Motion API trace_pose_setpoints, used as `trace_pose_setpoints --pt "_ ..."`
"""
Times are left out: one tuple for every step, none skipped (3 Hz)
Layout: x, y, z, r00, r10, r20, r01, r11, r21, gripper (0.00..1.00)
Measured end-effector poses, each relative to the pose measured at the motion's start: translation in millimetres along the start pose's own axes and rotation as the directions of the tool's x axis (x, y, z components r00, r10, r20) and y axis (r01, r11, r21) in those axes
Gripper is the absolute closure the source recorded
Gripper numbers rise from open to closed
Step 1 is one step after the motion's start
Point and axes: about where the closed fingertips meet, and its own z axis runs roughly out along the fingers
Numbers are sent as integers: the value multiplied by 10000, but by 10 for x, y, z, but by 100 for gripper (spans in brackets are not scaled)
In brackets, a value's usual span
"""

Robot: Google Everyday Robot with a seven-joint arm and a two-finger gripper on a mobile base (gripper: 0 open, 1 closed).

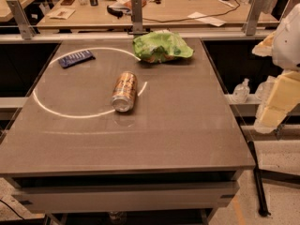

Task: Place orange can upright

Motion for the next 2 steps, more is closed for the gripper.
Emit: trace_pose_setpoints --pt "-3 -6 -12 10000 70 21 -70 10000 60 0" --pt "33 -41 0 9910 1164 668 -1124 9918 -600 0"
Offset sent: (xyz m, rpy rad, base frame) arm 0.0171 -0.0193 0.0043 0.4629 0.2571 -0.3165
